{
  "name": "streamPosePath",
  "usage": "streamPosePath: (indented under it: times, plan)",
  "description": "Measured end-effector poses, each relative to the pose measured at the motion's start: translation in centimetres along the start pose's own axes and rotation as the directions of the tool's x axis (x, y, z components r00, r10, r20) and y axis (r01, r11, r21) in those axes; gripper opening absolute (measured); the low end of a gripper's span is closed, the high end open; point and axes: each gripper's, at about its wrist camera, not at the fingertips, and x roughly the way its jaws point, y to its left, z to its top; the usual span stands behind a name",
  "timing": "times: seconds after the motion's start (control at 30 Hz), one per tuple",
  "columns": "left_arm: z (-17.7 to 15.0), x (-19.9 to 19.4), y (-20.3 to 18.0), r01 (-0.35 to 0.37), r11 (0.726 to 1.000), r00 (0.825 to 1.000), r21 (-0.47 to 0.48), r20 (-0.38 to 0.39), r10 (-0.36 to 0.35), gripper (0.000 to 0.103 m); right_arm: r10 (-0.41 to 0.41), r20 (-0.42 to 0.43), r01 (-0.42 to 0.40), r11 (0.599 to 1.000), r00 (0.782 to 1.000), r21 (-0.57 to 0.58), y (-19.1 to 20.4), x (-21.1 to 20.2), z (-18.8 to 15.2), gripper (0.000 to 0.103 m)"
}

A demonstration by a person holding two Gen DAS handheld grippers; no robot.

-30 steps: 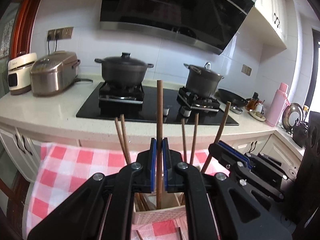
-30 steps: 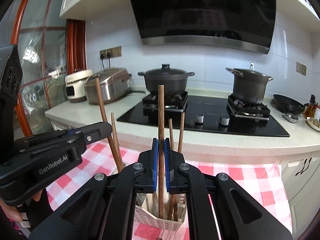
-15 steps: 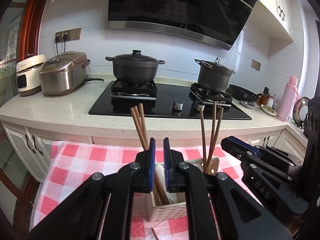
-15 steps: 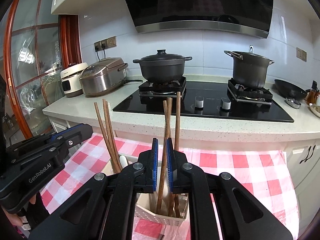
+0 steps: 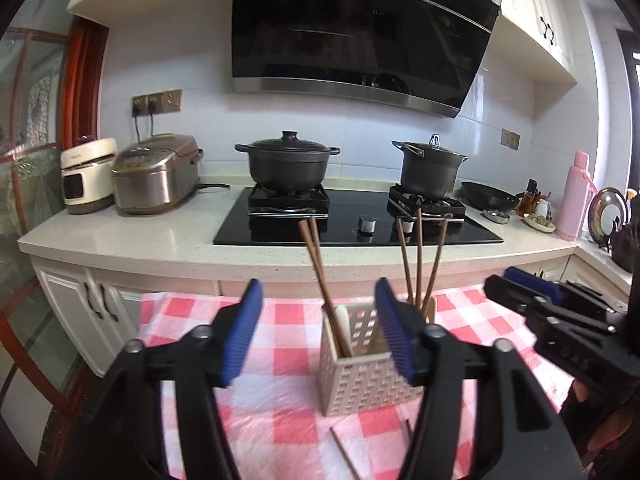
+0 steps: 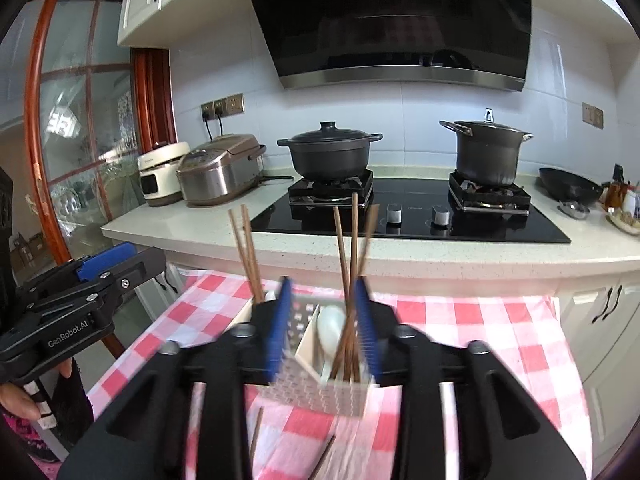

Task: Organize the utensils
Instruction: 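Move both tools back toward the last two chopsticks on the cloth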

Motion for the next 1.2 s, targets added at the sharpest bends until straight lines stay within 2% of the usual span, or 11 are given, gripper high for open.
streamPosePath:
  times: [0.2,0.3,0.53,0.77,0.97,1.2]
  plan:
    - [-3.9,-3.4,-0.1,-0.043,0.999,0.999,0.026,-0.011,0.043,0.092,-0.016,-0.024,0.017,1.000,1.000,0.018,-0.1,-3.0,-3.7,0.040]
    - [-6.1,-4.4,-0.1,-0.053,0.998,0.998,0.026,-0.021,0.053,0.098,-0.018,-0.042,0.019,1.000,0.999,0.022,0.0,-4.2,-5.8,0.044]
    - [-11.4,-4.7,-0.2,-0.064,0.998,0.993,0.001,-0.102,0.063,0.098,-0.029,-0.129,0.035,0.999,0.991,0.041,0.2,-4.0,-11.0,0.045]
    - [-16.4,-3.6,0.4,-0.066,0.998,0.982,0.000,-0.176,0.065,0.098,-0.048,-0.271,0.068,0.996,0.961,0.065,0.1,-0.4,-15.8,0.046]
    - [-18.5,-2.6,1.3,-0.072,0.997,0.975,-0.007,-0.212,0.068,0.098,-0.060,-0.356,0.097,0.992,0.933,0.086,0.0,2.8,-17.6,0.045]
    - [-19.0,-2.3,2.7,-0.089,0.996,0.973,-0.017,-0.213,0.084,0.098,-0.068,-0.412,0.108,0.991,0.909,0.076,0.9,5.5,-18.2,0.043]
